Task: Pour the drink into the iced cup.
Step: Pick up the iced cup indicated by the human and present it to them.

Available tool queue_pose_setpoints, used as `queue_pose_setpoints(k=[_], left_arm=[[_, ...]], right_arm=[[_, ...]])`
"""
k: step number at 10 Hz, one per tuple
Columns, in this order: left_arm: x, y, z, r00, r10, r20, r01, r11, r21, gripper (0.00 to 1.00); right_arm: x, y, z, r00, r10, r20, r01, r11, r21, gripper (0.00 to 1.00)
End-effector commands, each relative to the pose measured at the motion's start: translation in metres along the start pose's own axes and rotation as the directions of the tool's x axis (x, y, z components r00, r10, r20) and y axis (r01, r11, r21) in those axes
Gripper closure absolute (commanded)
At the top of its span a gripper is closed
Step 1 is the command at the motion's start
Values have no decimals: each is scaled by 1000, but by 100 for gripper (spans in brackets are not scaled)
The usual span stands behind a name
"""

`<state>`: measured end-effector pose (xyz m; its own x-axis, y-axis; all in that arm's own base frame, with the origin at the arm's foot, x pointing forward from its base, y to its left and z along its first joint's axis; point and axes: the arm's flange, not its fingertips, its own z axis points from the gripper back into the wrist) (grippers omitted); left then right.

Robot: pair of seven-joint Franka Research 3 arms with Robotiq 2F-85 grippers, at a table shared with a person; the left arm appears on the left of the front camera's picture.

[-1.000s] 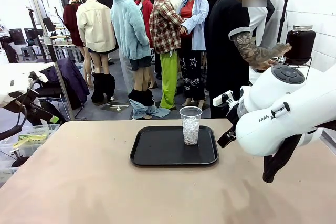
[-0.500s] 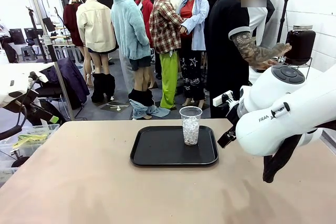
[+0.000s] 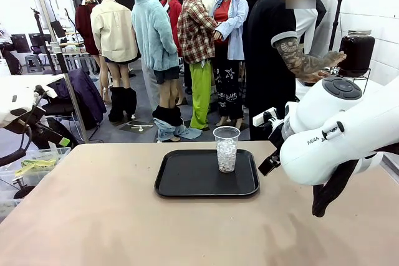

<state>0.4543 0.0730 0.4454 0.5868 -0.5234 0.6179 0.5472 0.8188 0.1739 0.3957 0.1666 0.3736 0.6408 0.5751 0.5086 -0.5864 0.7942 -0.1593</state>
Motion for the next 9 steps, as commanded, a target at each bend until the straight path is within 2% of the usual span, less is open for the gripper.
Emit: queue_pose_setpoints(k=[1, 9], left_arm=[[-1, 1, 1, 1000, -1, -2, 1, 1000, 3, 0], [-1, 1, 1, 1000, -1, -2, 1, 1000, 3, 0]], right_arm=[[0, 1, 0, 1000, 0, 0, 0, 1000, 1, 0], [0, 1, 0, 1000, 0, 0, 0, 1000, 1, 0]])
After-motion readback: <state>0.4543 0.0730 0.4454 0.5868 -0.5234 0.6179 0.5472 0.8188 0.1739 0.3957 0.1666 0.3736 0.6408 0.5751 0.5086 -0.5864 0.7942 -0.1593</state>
